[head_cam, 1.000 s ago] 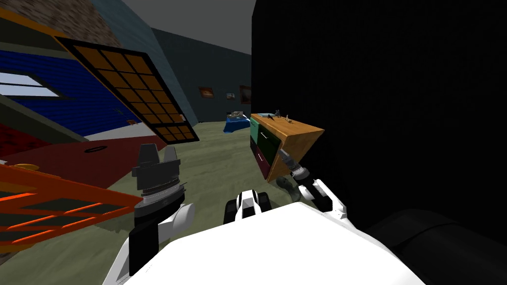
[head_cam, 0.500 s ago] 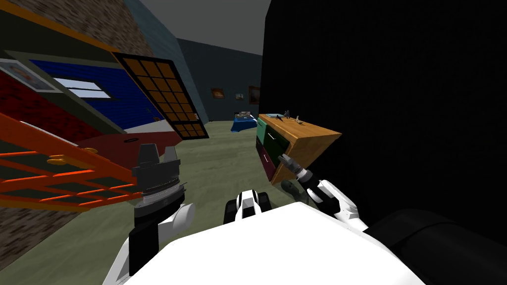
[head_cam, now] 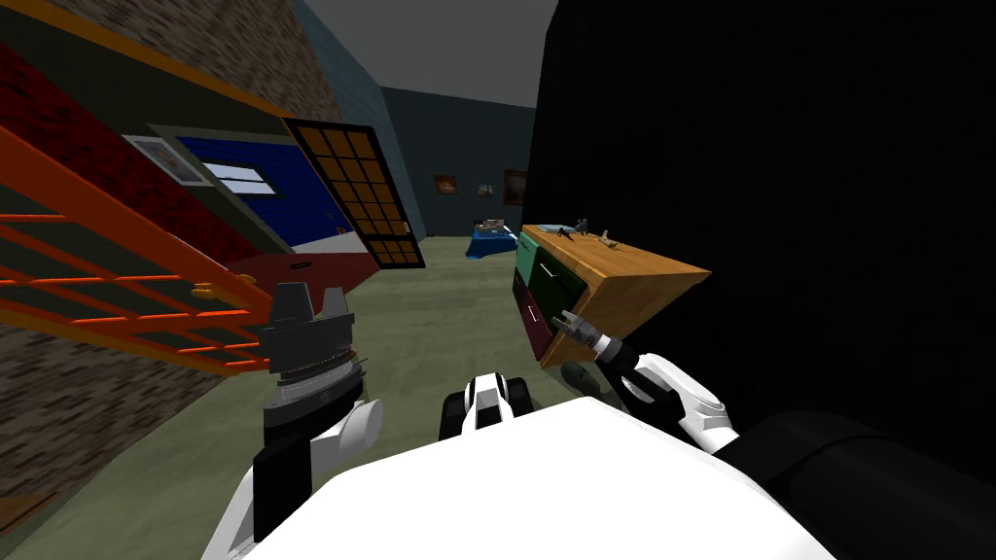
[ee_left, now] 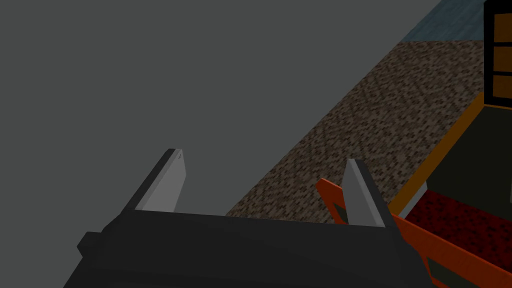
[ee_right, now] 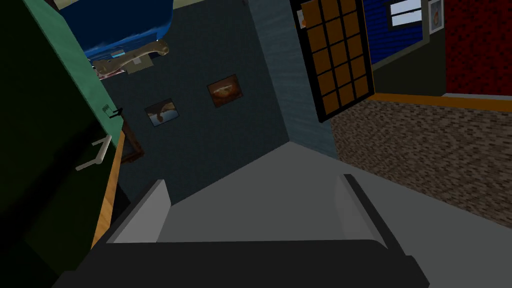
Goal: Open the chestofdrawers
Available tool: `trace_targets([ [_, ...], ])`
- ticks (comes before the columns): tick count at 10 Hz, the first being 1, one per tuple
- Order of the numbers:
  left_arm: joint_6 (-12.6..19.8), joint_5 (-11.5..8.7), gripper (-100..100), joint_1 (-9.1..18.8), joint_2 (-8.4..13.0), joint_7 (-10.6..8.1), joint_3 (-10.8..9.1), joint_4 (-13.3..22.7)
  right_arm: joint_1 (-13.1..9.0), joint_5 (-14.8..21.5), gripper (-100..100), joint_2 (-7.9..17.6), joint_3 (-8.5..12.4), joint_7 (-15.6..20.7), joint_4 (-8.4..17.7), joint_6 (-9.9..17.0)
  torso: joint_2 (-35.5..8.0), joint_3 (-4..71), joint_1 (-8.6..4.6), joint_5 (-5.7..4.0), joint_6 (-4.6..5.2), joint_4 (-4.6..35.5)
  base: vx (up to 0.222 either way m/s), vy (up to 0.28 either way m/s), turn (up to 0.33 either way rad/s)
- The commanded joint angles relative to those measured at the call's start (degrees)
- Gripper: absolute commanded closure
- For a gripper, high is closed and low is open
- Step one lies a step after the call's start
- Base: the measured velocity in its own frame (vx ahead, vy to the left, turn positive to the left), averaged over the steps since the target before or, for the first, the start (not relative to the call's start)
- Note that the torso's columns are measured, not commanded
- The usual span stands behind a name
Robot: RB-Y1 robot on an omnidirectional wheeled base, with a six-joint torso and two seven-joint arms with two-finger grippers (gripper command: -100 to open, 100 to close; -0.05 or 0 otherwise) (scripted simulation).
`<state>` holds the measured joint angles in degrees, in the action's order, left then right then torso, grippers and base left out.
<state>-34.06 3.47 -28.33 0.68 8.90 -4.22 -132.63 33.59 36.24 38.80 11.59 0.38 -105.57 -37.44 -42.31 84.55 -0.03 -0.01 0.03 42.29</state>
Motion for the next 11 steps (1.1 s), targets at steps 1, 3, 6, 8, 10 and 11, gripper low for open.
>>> trace_targets([
  [1, 0.0, 0.0, 0, 0.0, 0.0, 0.0, 0.0, 0.0, 0.5, 2.5, -100, 2.9, 0.9, 0.1, 3.1, -0.4, 0.0, 0.0, 0.04, 0.02, -0.06, 0.0, 0.008, 0.018, 0.117],
  [3, 0.0, 0.0, 0, 0.0, 0.0, 0.0, 0.0, 0.0, 1.0, 4.7, -100, 5.4, 1.5, 0.2, 5.6, -0.6, 0.0, 0.0, 0.02, 0.01, -0.05, 0.0, 0.008, 0.019, 0.167],
  [6, 0.0, 0.0, 0, 0.0, 0.0, 0.0, 0.0, 0.0, 1.9, 9.1, -100, 10.5, 2.9, 0.4, 10.6, -0.8, 0.0, 0.0, 0.02, 0.01, 0.01, 0.0, 0.007, 0.022, 0.196],
  [8, 0.0, 0.0, 0, 0.0, 0.0, 0.0, 0.0, 0.0, 2.4, 11.3, -100, 13.0, 3.6, 0.5, 13.1, -0.9, 0.0, 0.0, 0.08, 0.03, -0.04, 0.0, 0.014, 0.029, 0.207],
  [10, 0.0, 0.0, 0, 0.0, 0.0, 0.0, 0.0, 0.0, 2.8, 13.4, -100, 15.6, 4.2, 0.6, 15.9, -1.0, 0.0, 0.0, 0.02, 0.01, -0.04, 0.0, 0.011, 0.021, 0.143],
  [11, 0.0, 0.0, 0, 0.0, 0.0, 0.0, 0.0, 0.0, 3.2, 15.5, -100, 17.7, 4.9, 0.7, 17.8, -1.1, 0.0, 0.0, 0.0, 0.0, 0.0, 0.0, 0.011, 0.022, 0.219],
])
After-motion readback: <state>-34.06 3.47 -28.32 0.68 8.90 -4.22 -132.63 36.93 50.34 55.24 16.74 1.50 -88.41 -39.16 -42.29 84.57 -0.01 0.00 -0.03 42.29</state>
